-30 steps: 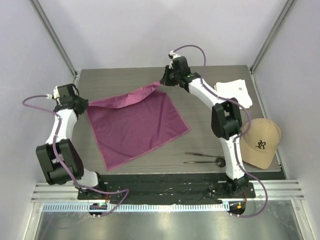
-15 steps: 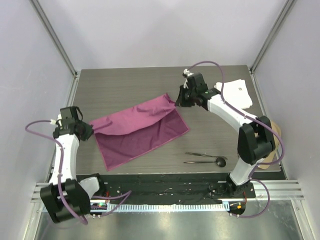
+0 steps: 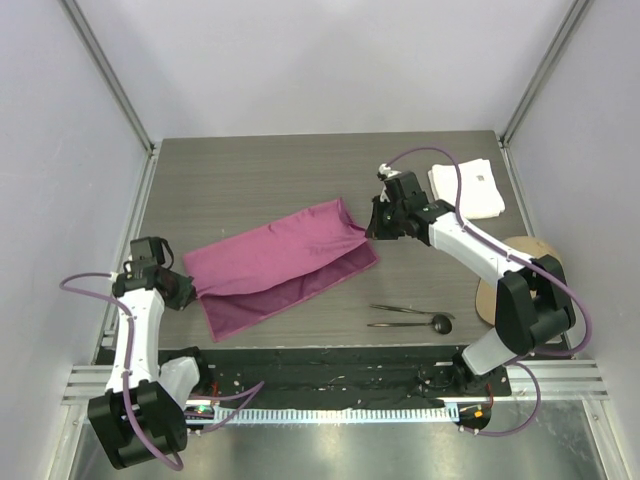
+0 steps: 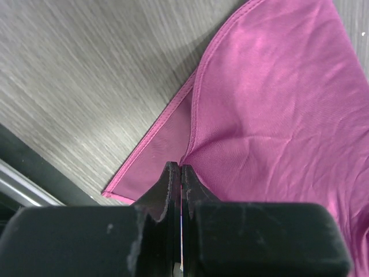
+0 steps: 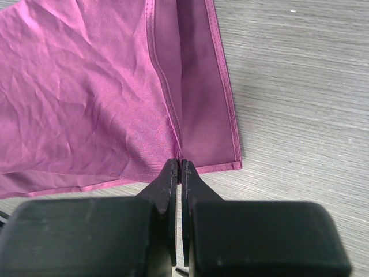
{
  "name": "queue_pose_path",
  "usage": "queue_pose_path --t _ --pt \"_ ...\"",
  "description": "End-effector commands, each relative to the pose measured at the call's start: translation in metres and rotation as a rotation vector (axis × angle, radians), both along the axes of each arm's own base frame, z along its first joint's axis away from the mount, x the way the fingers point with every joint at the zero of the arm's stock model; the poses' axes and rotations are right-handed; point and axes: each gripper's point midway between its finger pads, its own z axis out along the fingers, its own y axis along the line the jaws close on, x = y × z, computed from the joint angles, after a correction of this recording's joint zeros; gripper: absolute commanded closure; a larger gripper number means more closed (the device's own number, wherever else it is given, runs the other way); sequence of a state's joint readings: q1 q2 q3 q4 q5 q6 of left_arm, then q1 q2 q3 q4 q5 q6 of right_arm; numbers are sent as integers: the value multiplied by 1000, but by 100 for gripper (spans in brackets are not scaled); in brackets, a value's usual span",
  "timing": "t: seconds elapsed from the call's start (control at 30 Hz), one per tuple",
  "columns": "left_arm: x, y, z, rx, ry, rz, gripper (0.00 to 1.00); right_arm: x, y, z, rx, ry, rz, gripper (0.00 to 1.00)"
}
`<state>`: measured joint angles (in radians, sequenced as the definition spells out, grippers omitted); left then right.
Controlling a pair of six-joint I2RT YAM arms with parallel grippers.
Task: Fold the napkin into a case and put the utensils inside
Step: Flatten out the crumpled napkin at the center of the board.
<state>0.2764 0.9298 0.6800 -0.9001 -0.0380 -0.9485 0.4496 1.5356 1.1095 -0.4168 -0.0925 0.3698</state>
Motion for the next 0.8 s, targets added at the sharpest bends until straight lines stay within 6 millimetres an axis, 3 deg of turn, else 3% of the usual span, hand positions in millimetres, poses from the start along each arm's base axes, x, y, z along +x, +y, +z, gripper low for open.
queue_pose_path --t 0.0,0.5,0.77 --pt "-7 3 3 6 24 53 100 4 -3 6 -5 -40 -3 99" --pt "-14 -2 -25 -33 130 51 100 -6 -8 -30 -30 29 -13 99" --pt "-22 -7 -25 -36 179 29 100 -6 -8 -39 -34 44 -17 99"
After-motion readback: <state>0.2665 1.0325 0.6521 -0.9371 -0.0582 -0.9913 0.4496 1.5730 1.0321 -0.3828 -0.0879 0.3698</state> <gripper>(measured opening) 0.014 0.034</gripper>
